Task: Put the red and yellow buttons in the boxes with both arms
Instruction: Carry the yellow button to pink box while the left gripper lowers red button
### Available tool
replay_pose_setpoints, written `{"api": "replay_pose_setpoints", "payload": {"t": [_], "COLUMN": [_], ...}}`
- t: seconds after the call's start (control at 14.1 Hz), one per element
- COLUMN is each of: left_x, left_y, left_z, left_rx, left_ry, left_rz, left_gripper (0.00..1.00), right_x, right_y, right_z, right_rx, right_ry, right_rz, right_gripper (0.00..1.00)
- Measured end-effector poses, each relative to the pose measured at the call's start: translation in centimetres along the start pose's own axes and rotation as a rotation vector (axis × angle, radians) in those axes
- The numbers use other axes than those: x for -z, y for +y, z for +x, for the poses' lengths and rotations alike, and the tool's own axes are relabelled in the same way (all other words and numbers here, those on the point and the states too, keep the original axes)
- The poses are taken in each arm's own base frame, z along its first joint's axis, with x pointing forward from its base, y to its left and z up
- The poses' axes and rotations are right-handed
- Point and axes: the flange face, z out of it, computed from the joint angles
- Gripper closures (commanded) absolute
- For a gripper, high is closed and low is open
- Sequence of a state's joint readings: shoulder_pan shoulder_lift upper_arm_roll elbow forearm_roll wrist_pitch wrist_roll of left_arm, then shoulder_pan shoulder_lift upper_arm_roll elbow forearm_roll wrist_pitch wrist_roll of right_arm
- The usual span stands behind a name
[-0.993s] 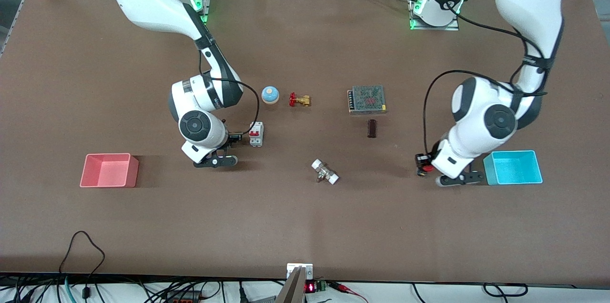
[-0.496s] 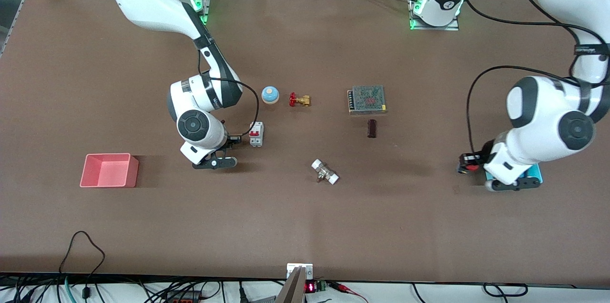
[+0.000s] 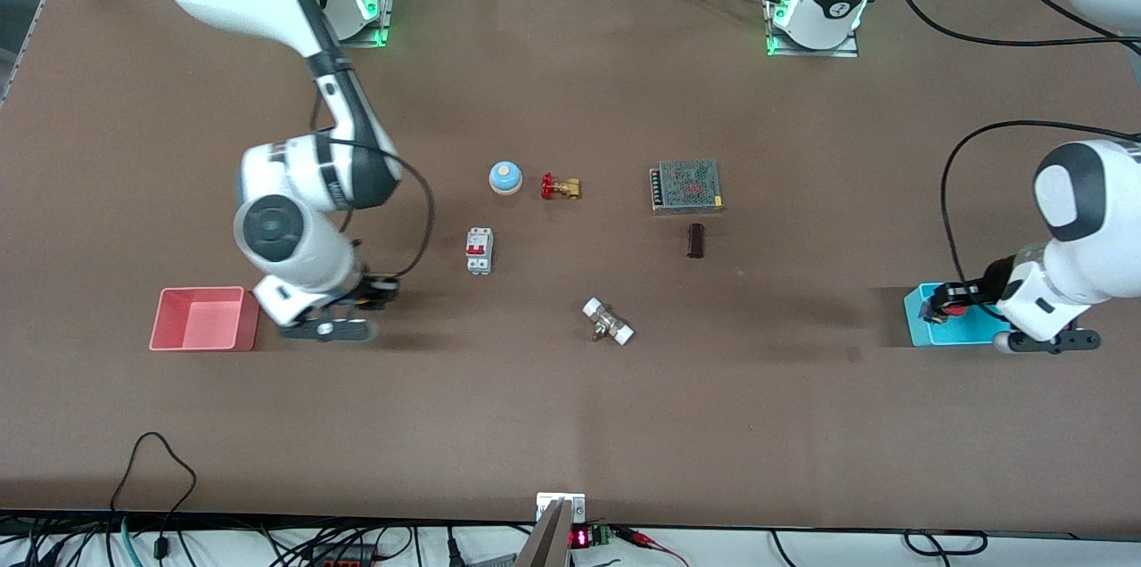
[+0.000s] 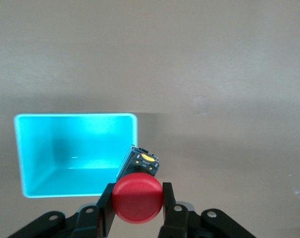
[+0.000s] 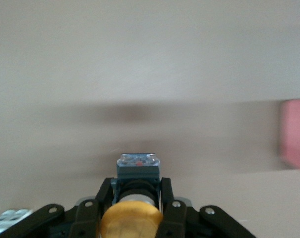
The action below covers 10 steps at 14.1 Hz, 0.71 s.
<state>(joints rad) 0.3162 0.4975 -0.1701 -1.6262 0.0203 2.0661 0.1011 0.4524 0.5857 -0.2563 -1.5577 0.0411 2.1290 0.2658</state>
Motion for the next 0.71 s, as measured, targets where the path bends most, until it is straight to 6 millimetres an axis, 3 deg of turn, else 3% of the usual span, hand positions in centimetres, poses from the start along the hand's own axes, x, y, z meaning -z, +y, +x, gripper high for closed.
{"api": "replay_pose_setpoints", "payload": {"t": [0.21,0.43,0.57,0.71], "left_x": [-0.5,-2.8,-4.9,-7.0], "left_y": [-3.2,-4.3,-4.5,-4.8], "left_z": [-0.4,-0.3,-0.1,0.2], "left_rx": [-0.028,-0.037,-0.038,-0.036], "left_ry": [-0.012,-0.029,-0.036,-0.032], "left_rz": [0.032,0.043,0.037,0.031], "left_gripper": [0.71,0.71,0.70,0.68], "right_x": [0.4,-0.8,-2.2,-4.0], "right_y": [8.3,16.6,20.5,22.5], "right_z": [1.5,2.2,2.1,1.9], "right_rx": [0.010,0.024,0.051,0.064], "right_ry": [-0.026,-0.054,-0.080,-0.105], "right_rz": [-0.037,-0.042,-0.043,-0.046], "right_gripper": [0.88,0.93,0.94,0.95]}}
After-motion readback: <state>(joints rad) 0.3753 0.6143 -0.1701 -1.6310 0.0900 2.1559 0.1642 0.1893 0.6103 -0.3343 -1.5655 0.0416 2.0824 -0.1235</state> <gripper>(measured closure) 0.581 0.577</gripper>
